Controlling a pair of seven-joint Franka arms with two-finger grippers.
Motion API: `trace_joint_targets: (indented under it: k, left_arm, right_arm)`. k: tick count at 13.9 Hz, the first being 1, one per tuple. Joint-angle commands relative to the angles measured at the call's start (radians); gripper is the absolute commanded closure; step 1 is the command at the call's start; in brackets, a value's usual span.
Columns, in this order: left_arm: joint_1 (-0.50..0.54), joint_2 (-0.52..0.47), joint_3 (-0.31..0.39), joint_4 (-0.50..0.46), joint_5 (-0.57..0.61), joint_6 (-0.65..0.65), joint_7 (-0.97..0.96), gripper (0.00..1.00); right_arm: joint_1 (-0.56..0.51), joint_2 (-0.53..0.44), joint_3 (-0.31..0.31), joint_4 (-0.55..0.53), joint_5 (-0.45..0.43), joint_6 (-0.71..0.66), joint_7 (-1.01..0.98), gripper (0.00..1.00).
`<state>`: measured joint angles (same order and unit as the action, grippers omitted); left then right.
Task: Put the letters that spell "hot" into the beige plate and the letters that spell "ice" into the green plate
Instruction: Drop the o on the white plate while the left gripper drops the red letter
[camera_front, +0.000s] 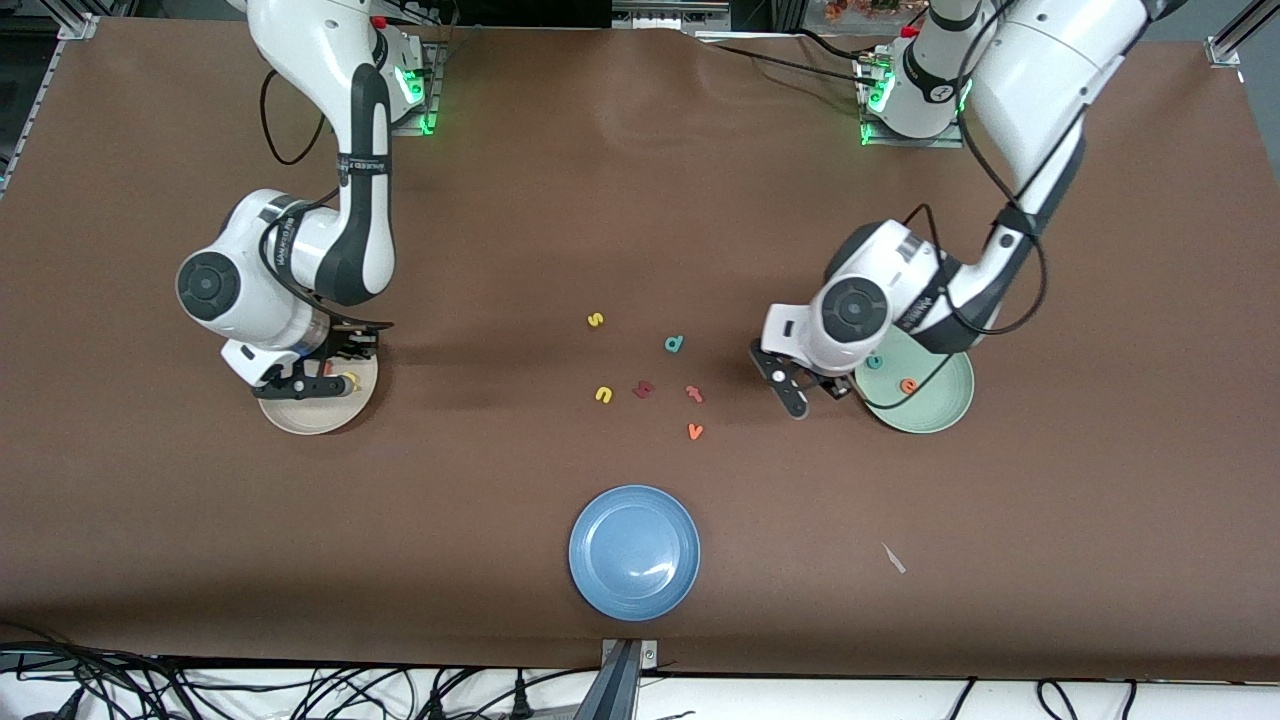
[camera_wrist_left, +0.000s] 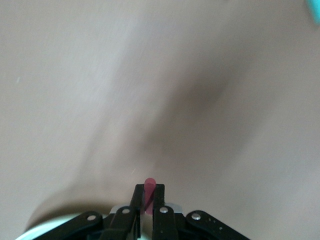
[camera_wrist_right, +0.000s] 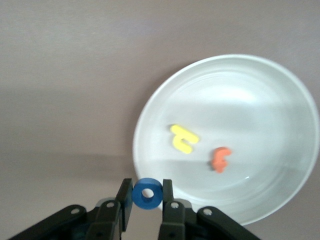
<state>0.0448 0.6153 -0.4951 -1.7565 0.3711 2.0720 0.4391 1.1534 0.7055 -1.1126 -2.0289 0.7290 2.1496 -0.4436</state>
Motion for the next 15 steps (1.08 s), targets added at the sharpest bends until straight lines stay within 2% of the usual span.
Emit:
trace_joint_targets:
  k: [1,2,3,5,8,12,15]
  left_arm:
    - [0.084,-0.035,-0.023,-0.031,-0.011,-0.065,0.146,1.00]
    - [0.122,-0.045,-0.025,-0.040,-0.011,-0.079,0.192,1.00]
    - [0.153,-0.064,-0.034,-0.064,-0.011,-0.084,0.234,1.00]
    - [0.234,-0.095,-0.068,-0.116,-0.011,-0.082,0.280,1.00]
    - [0.386,-0.088,-0.126,-0.179,-0.011,-0.053,0.364,1.00]
    - [0.452,-0.088,-0.128,-0.291,-0.009,0.097,0.406,1.00]
    - [0.455,-0.088,-0.131,-0.285,-0.008,0.105,0.438,1.00]
  right_arm:
    - [-0.062,0.002,0.014,-0.036,0.081,0.068,-0.162,0.94]
    - [-0.111,0.008,0.037,-0.028,0.137,0.067,-0.238,0.72]
    - [-0.150,0.011,0.056,-0.019,0.188,0.055,-0.253,0.01]
    - [-0.167,0.011,0.070,0.004,0.202,0.046,-0.221,0.00]
    - [-0.162,0.011,0.068,0.076,0.193,-0.055,0.015,0.00]
    - [-0.162,0.009,0.068,0.124,0.116,-0.114,0.137,0.00]
    - [-0.161,0.008,0.063,0.136,0.112,-0.152,0.151,0.00]
